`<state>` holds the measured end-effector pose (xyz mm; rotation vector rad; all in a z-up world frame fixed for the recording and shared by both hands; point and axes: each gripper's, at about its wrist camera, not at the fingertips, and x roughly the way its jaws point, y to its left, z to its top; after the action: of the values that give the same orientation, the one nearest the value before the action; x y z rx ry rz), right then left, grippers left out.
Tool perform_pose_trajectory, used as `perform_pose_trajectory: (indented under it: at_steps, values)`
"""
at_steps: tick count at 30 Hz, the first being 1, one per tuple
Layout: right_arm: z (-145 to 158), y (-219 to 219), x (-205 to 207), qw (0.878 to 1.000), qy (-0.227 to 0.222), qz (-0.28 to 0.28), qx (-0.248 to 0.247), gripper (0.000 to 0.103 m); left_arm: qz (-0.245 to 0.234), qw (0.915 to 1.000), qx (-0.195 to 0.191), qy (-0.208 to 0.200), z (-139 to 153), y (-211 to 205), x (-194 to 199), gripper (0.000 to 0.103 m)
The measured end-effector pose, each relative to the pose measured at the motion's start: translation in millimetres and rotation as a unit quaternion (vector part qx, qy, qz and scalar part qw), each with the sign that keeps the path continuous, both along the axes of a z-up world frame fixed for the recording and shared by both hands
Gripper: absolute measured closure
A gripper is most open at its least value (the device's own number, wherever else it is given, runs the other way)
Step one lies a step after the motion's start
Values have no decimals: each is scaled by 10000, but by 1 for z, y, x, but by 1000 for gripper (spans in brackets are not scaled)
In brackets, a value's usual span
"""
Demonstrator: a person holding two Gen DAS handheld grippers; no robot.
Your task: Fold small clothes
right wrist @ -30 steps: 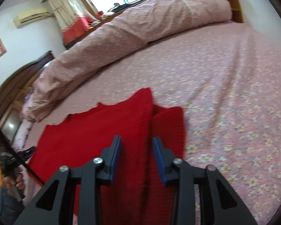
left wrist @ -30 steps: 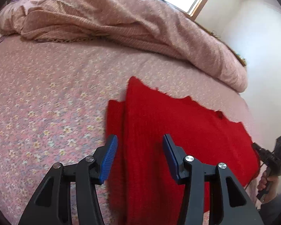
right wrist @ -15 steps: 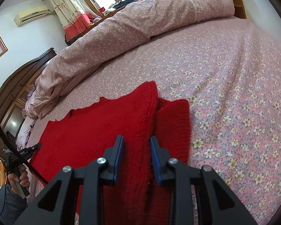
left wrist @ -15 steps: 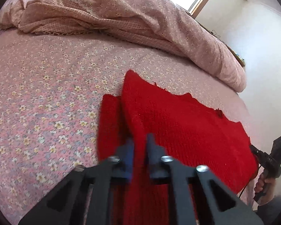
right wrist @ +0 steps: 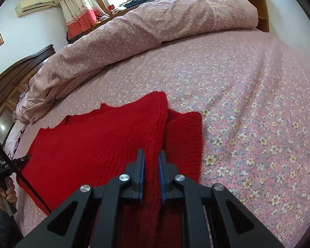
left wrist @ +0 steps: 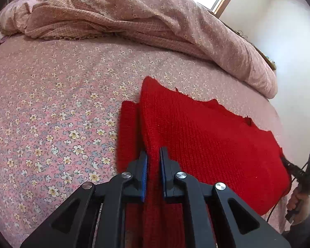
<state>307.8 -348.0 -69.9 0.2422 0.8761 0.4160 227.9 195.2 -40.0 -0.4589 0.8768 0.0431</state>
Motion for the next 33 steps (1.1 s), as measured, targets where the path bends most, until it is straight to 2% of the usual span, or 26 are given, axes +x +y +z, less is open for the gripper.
perform_pose_trajectory:
  at_steps: [4, 6, 9, 11, 12, 13, 14, 16, 18, 22, 25, 28, 31, 33]
  values:
    - [9, 1, -5, 9994, -150, 89, -283, 93, -56, 9999, 87, -5, 2, -3, 0, 100]
    - [7, -1, -5, 9995, -96, 85, -273, 93, -54, 10000, 66, 6, 3, -2, -1, 99]
    - [0, -1, -5, 9997, -6, 143, -203, 87, -26, 10000, 67, 48, 7, -1, -2, 99]
    - [2, -3, -9, 9998, -134, 137, -72, 77, -36, 9997, 245, -22, 17, -4, -8, 99]
    - [3, -5, -11, 9997, -158, 182, 67, 65, -19, 9988, 464, -138, 25, -9, -16, 98]
    - [7, -8, -13, 9993, -143, 252, 223, 50, -2, 9975, 670, -233, 32, -15, -23, 92]
    - [11, -12, -15, 9990, -127, 278, 340, 43, -14, 9963, 805, -299, 36, -19, -28, 90]
    - [19, -20, -21, 9980, -170, 294, 528, 20, -146, 9923, 1118, -506, 45, -38, -45, 81]
    - [23, -29, -26, 9967, -146, 358, 717, 11, -200, 9901, 1275, -554, 48, -54, -57, 79]
    - [10, -51, -30, 9901, 354, 411, 1294, 11, -314, 9918, 1131, -504, 44, -82, -65, 78]
    - [-11, -59, -27, 9759, 1050, 525, 1837, 11, -497, 9942, 868, -394, 41, -101, -54, 78]
    - [-32, -58, -23, 9538, 1732, 625, 2373, 11, -587, 9951, 654, -455, 42, -115, -42, 78]
    - [-35, -52, -22, 9541, 1779, 672, 2313, 8, -645, 9953, 437, -574, 44, -123, -37, 78]
    - [-36, -47, -18, 9530, 1745, 695, 2379, 7, -714, 9950, 430, -546, 42, -128, -33, 78]
